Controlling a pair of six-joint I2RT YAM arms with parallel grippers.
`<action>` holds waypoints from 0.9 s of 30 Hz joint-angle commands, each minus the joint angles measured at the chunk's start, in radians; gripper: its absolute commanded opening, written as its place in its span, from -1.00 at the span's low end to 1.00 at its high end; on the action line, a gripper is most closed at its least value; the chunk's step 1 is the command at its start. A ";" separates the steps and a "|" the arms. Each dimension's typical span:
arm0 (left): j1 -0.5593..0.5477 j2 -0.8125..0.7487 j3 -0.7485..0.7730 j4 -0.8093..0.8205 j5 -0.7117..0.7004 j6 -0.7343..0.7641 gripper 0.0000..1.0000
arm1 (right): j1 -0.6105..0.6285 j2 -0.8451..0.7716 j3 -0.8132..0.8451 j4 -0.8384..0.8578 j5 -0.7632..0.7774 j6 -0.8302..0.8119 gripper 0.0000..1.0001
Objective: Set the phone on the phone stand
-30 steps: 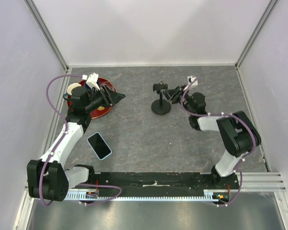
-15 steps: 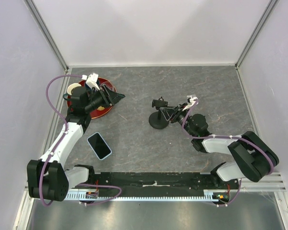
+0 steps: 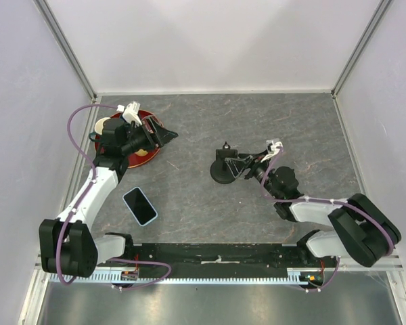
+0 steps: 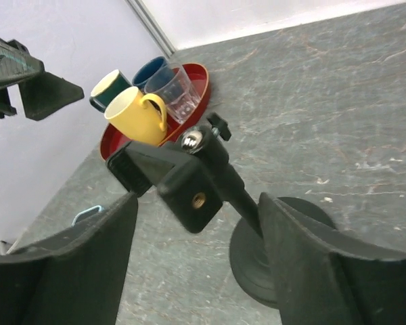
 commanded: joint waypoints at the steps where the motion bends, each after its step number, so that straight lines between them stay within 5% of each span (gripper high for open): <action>1: 0.004 -0.003 0.056 -0.057 -0.074 0.043 0.53 | -0.002 -0.110 -0.014 -0.059 0.029 -0.040 0.76; 4: 0.003 -0.012 0.074 -0.138 -0.234 0.068 0.55 | -0.002 -0.180 -0.050 -0.121 0.090 -0.052 0.96; 13: -0.007 -0.018 0.191 -0.568 -0.742 0.010 0.66 | -0.002 -0.268 -0.061 -0.224 0.213 -0.095 0.96; 19: -0.007 -0.121 0.075 -0.794 -0.759 -0.159 0.68 | -0.002 -0.305 -0.079 -0.204 0.239 -0.084 0.96; 21: -0.008 -0.145 0.021 -0.806 -0.724 -0.205 0.91 | -0.002 -0.309 -0.083 -0.208 0.245 -0.089 0.96; 27: -0.007 -0.156 -0.085 -0.804 -0.670 -0.321 0.97 | -0.002 -0.351 -0.098 -0.207 0.268 -0.094 0.96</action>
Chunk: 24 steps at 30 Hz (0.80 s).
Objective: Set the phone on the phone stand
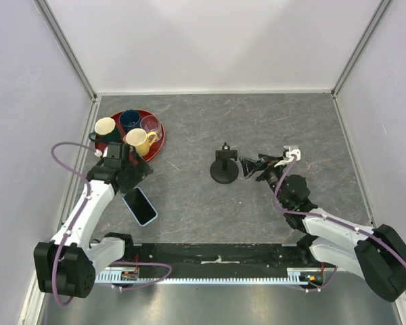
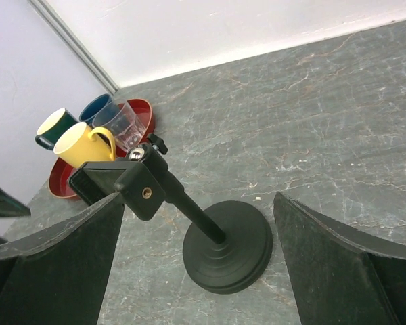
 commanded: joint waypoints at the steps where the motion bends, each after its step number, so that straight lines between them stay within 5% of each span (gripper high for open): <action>1: -0.004 0.012 -0.050 -0.044 -0.007 -0.159 0.97 | -0.002 -0.044 -0.023 0.017 0.037 -0.021 0.96; 8: -0.004 0.207 0.002 -0.130 0.002 -0.170 1.00 | -0.002 -0.069 -0.038 0.028 0.048 -0.021 0.96; 24: 0.014 0.233 0.003 -0.236 -0.146 -0.253 0.99 | -0.002 -0.143 -0.046 0.003 0.042 -0.037 0.96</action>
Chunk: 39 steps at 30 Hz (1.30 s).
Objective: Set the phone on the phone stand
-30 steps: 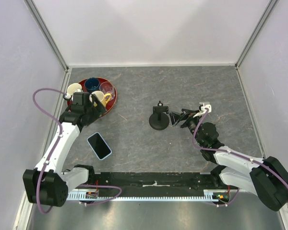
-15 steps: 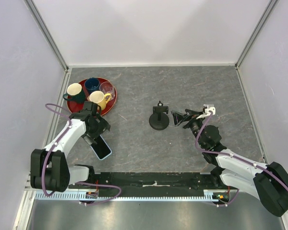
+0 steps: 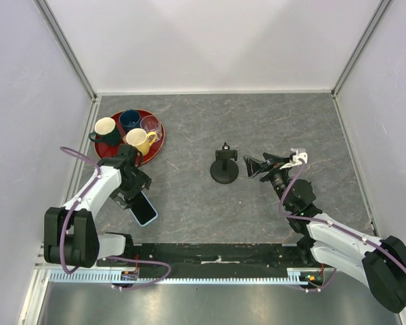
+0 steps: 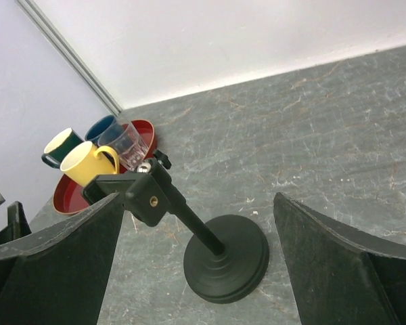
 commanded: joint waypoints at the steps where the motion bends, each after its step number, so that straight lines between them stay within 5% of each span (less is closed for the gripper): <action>1: 0.011 0.007 0.017 -0.041 -0.039 -0.061 1.00 | -0.002 -0.042 -0.004 0.000 0.008 -0.022 0.96; 31: 0.025 0.121 -0.143 0.120 -0.001 -0.056 0.99 | -0.002 -0.039 0.019 -0.032 -0.008 -0.027 0.96; 37: 0.028 0.119 -0.154 0.133 0.005 -0.116 0.65 | -0.002 -0.019 0.031 -0.038 -0.020 -0.021 0.96; 39: 0.028 0.119 -0.158 0.139 0.005 -0.131 -0.08 | -0.002 -0.025 0.045 -0.069 -0.012 -0.024 0.96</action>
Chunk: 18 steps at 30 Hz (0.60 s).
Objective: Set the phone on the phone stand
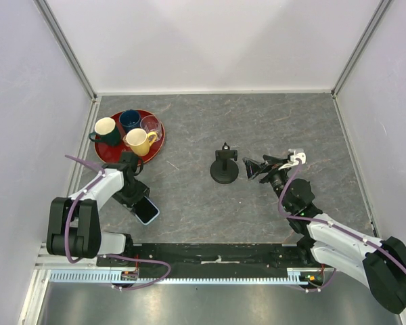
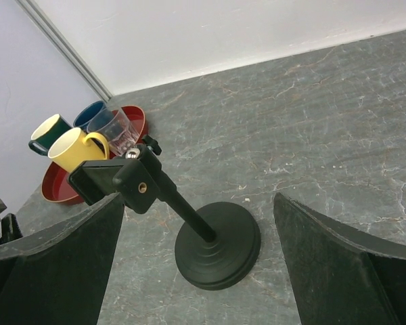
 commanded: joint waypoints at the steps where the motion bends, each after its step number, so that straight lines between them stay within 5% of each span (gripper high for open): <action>1: 0.003 0.041 -0.056 0.045 -0.034 -0.090 -0.50 | -0.002 -0.005 0.049 -0.029 0.002 -0.013 0.96; 2: 0.003 0.038 -0.055 0.044 -0.032 -0.096 -0.95 | -0.002 -0.009 0.052 -0.046 0.005 -0.013 0.96; 9: 0.003 -0.091 -0.038 0.028 -0.029 -0.048 -0.95 | -0.001 -0.043 0.045 -0.071 0.049 -0.020 0.96; 18: 0.001 -0.454 0.031 0.200 0.171 0.300 -0.95 | -0.004 -0.048 0.029 -0.074 0.091 0.012 0.96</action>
